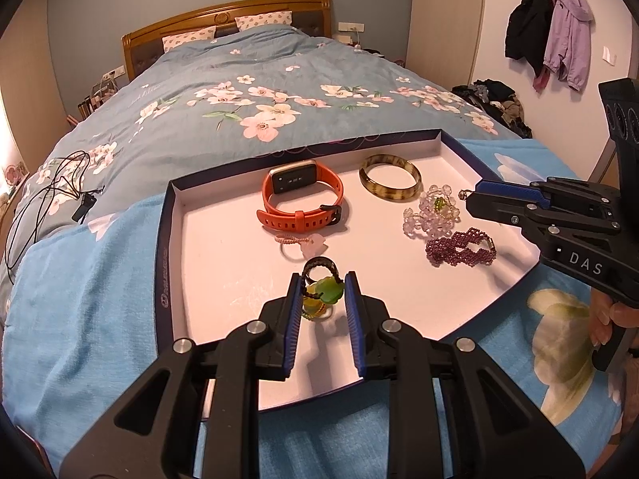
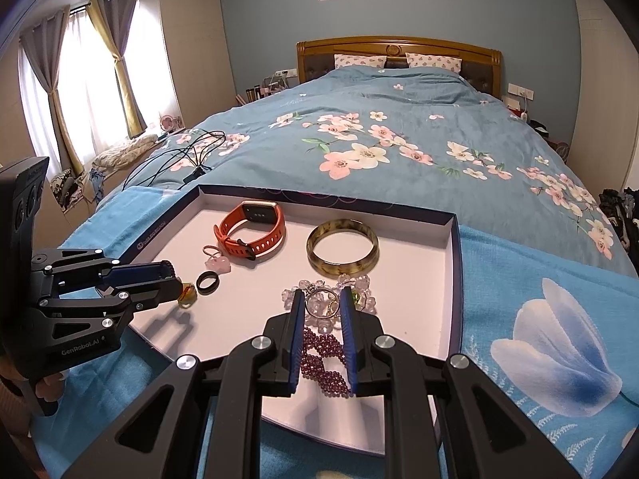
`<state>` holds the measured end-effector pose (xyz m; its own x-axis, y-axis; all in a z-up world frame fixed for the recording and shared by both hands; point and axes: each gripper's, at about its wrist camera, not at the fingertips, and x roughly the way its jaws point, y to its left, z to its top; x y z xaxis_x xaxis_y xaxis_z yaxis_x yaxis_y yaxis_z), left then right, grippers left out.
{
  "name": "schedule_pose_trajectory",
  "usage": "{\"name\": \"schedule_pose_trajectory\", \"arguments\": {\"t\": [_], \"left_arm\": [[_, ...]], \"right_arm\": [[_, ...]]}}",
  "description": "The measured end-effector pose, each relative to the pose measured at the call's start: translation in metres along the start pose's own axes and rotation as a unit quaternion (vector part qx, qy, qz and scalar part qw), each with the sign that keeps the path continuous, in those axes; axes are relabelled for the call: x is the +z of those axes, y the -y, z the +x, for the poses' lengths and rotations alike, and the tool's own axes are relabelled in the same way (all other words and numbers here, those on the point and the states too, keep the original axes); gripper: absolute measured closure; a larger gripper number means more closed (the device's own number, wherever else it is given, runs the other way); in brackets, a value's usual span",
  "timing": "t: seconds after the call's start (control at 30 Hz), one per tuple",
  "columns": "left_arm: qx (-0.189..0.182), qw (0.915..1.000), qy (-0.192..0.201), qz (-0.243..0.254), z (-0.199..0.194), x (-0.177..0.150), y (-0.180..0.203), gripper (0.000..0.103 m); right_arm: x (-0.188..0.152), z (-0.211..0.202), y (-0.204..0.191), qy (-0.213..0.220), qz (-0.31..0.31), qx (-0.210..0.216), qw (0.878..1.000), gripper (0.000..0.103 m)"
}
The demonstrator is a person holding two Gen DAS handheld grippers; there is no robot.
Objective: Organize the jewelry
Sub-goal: 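Lower both tools into the tray and open them to release the two rings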
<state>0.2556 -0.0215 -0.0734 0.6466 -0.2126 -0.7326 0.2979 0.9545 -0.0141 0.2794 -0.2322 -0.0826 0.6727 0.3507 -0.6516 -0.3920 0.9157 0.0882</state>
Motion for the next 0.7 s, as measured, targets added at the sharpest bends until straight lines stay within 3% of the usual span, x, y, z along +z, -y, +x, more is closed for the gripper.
{"name": "schedule_pose_trajectory", "arguments": {"t": [0.7], "left_arm": [[0.004,0.9999,-0.012,-0.004,0.011,-0.002,0.002,0.081]], "right_arm": [[0.002,0.014,-0.002,-0.021,-0.007,-0.005,1.0,0.087]]}}
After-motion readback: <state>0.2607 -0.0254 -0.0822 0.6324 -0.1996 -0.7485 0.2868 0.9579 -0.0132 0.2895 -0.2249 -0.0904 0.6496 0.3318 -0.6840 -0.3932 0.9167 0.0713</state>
